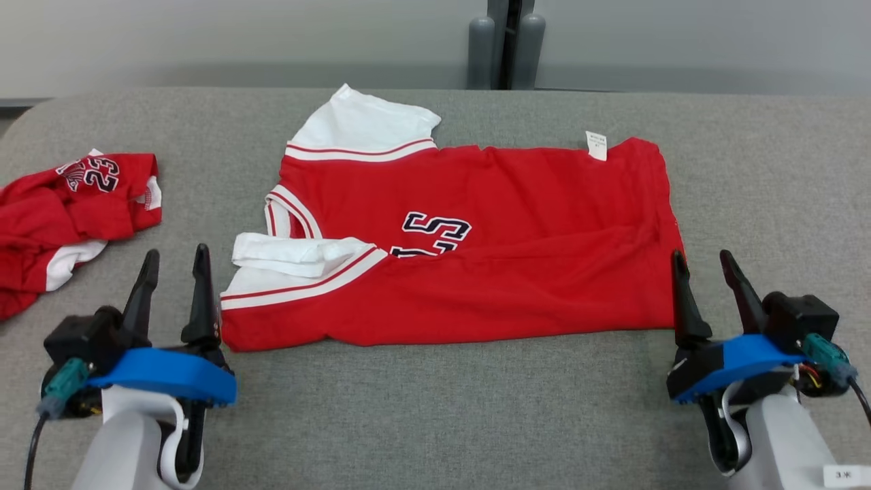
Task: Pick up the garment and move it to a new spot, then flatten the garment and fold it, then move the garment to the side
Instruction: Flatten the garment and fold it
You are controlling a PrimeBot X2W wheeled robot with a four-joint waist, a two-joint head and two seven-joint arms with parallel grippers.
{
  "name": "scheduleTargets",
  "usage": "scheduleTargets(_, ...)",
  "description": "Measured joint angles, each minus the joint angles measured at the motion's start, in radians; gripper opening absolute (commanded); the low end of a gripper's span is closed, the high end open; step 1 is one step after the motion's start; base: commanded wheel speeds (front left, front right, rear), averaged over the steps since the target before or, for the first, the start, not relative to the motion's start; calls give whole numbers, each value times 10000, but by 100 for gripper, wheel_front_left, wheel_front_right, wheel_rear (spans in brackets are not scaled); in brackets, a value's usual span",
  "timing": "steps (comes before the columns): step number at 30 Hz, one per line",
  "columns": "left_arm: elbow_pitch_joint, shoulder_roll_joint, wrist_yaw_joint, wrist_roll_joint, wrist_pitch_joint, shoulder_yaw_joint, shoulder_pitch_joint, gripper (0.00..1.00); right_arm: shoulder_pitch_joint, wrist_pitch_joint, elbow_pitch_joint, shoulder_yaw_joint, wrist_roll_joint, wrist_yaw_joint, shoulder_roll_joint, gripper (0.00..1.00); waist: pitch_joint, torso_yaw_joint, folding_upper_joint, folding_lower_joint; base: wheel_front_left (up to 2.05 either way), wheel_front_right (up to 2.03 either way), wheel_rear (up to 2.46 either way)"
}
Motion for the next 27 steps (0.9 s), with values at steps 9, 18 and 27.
scheduleTargets(9,-272,-639,0,1034,0,581,2141,100,2129,0,-1193,4,-556,0,-8,100,-1069,30,0,-3,0,0,0)
scheduleTargets(18,-253,-1262,0,1367,0,686,3897,100,3618,0,-932,6,-107,0,-4,100,-2165,-72,0,-4,0,0,0)
scheduleTargets(27,-173,-1430,0,1446,0,869,4130,100,3919,0,-846,144,119,0,-4,100,-2300,-237,0,-4,0,0,0)
